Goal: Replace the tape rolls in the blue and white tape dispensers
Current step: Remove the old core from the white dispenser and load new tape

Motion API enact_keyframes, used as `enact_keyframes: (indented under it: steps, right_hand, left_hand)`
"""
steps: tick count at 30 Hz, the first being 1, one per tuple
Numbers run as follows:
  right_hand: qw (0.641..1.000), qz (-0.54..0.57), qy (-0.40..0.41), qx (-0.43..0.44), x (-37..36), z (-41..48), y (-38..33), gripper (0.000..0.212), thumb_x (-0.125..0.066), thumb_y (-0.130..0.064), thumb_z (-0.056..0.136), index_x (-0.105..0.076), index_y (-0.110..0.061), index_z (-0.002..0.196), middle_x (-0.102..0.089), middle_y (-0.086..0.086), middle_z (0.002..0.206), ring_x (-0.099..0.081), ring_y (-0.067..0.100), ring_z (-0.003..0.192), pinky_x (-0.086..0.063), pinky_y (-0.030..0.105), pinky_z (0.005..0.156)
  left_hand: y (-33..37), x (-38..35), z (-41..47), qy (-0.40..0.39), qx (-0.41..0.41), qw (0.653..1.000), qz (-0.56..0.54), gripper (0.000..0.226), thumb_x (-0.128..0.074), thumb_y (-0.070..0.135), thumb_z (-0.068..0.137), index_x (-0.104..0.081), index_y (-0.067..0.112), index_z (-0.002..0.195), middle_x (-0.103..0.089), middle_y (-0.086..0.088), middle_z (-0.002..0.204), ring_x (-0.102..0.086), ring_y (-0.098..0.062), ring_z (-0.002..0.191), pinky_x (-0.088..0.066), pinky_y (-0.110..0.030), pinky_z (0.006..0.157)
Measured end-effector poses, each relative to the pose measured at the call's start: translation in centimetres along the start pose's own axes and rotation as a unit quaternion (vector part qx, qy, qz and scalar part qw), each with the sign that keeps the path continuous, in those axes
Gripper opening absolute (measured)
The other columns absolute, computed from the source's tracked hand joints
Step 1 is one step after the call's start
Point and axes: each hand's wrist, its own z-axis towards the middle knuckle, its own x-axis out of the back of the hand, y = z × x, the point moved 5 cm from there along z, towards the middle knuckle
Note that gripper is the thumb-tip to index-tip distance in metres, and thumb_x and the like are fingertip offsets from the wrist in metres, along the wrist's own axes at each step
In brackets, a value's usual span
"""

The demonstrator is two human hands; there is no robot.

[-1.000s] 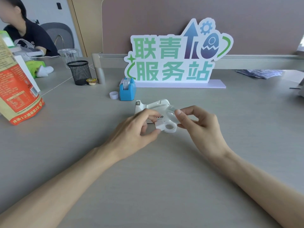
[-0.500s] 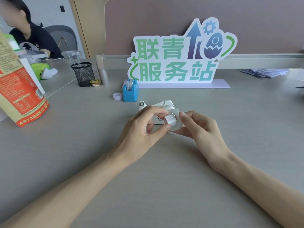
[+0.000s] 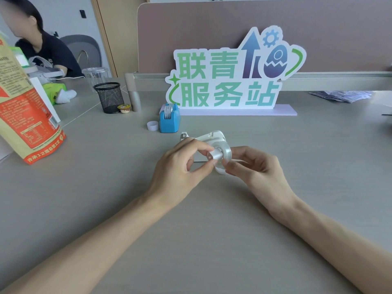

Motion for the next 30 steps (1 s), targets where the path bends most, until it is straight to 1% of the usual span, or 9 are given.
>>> enact_keyframes:
  steps: [3,5,8,10,13,15,19,25,30]
  right_hand:
    - [1.0,-0.008,0.0,0.008,-0.02,-0.04,-0.08,0.014,-0.067,-0.012,0.089,-0.074,-0.016,0.099,-0.077,-0.005,0.101,-0.072,0.011,0.098,-0.054,0.039,0.097]
    - [1.0,-0.017,0.0,0.015,-0.04,-0.05,-0.06,0.014,-0.068,-0.011,0.089,-0.074,-0.016,0.1,-0.077,-0.006,0.102,-0.072,0.009,0.098,-0.054,0.038,0.097]
    - [0.999,-0.041,0.003,0.022,-0.08,-0.06,0.1,0.015,-0.068,-0.012,0.088,-0.073,-0.017,0.101,-0.077,-0.007,0.102,-0.072,0.006,0.098,-0.056,0.033,0.091]
    - [0.998,-0.063,-0.001,0.024,-0.16,-0.03,0.24,0.016,-0.068,-0.013,0.088,-0.072,-0.018,0.103,-0.076,-0.006,0.103,-0.071,0.007,0.098,-0.057,0.033,0.089]
    - [0.998,-0.067,-0.003,0.022,-0.19,0.0,0.33,0.016,-0.068,-0.015,0.089,-0.071,-0.019,0.104,-0.076,-0.006,0.105,-0.071,0.008,0.099,-0.057,0.035,0.09]
    - [0.998,-0.061,-0.003,0.023,-0.17,-0.05,0.26,0.016,-0.068,-0.016,0.089,-0.071,-0.019,0.104,-0.076,-0.007,0.104,-0.071,0.005,0.098,-0.057,0.033,0.091]
    - [0.998,-0.048,-0.005,0.032,-0.14,-0.18,0.08,0.016,-0.067,-0.014,0.09,-0.073,-0.018,0.104,-0.077,-0.011,0.102,-0.07,0.002,0.099,-0.054,0.027,0.094]
    - [0.999,-0.033,-0.015,0.037,-0.36,-0.17,0.02,0.02,-0.064,-0.007,0.091,-0.073,-0.016,0.106,-0.077,-0.007,0.103,-0.07,0.006,0.103,-0.053,0.033,0.098]
    - [0.998,-0.038,-0.018,0.051,-0.4,-0.29,-0.11,0.02,-0.064,-0.007,0.091,-0.073,-0.017,0.106,-0.077,-0.008,0.103,-0.07,0.006,0.103,-0.053,0.032,0.097]
  left_hand:
    - [-0.09,-0.02,-0.03,-0.001,0.002,1.0,0.004,0.015,-0.07,0.024,0.079,-0.067,0.021,0.094,-0.054,0.03,0.079,-0.038,-0.012,0.053,-0.045,-0.037,0.061]
    - [-0.25,-0.08,-0.09,-0.002,0.006,1.0,0.008,0.015,-0.07,0.024,0.079,-0.067,0.022,0.094,-0.057,0.025,0.082,-0.039,-0.012,0.053,-0.046,-0.037,0.062]
    - [-0.28,-0.18,-0.12,-0.004,0.007,1.0,0.008,0.014,-0.069,0.028,0.08,-0.065,0.026,0.093,-0.062,0.015,0.088,-0.043,-0.014,0.054,-0.047,-0.037,0.063]
    - [-0.28,-0.17,-0.08,-0.006,0.007,1.0,0.005,0.014,-0.068,0.03,0.08,-0.063,0.027,0.093,-0.061,0.013,0.091,-0.047,-0.017,0.054,-0.047,-0.037,0.064]
    - [-0.44,-0.08,-0.09,-0.009,0.009,1.0,0.002,0.014,-0.071,0.026,0.08,-0.065,0.023,0.092,-0.06,0.017,0.084,-0.048,-0.019,0.054,-0.047,-0.038,0.065]
    - [-0.52,-0.07,-0.1,-0.011,0.012,1.0,0.0,0.014,-0.072,0.024,0.079,-0.066,0.022,0.093,-0.058,0.022,0.082,-0.047,-0.019,0.054,-0.046,-0.038,0.065]
    - [-0.51,-0.09,-0.07,-0.01,0.007,1.0,0.003,0.015,-0.071,0.024,0.079,-0.067,0.021,0.094,-0.061,0.015,0.085,-0.045,-0.018,0.053,-0.047,-0.038,0.065]
    - [-0.43,-0.01,0.01,-0.002,0.0,1.0,0.003,0.015,-0.071,0.023,0.079,-0.069,0.021,0.093,-0.061,0.013,0.084,-0.047,-0.019,0.053,-0.049,-0.038,0.063]
    - [-0.36,0.03,-0.08,0.002,-0.006,1.0,0.005,0.015,-0.071,0.024,0.079,-0.068,0.02,0.093,-0.059,0.019,0.084,-0.049,-0.019,0.052,-0.049,-0.038,0.063]
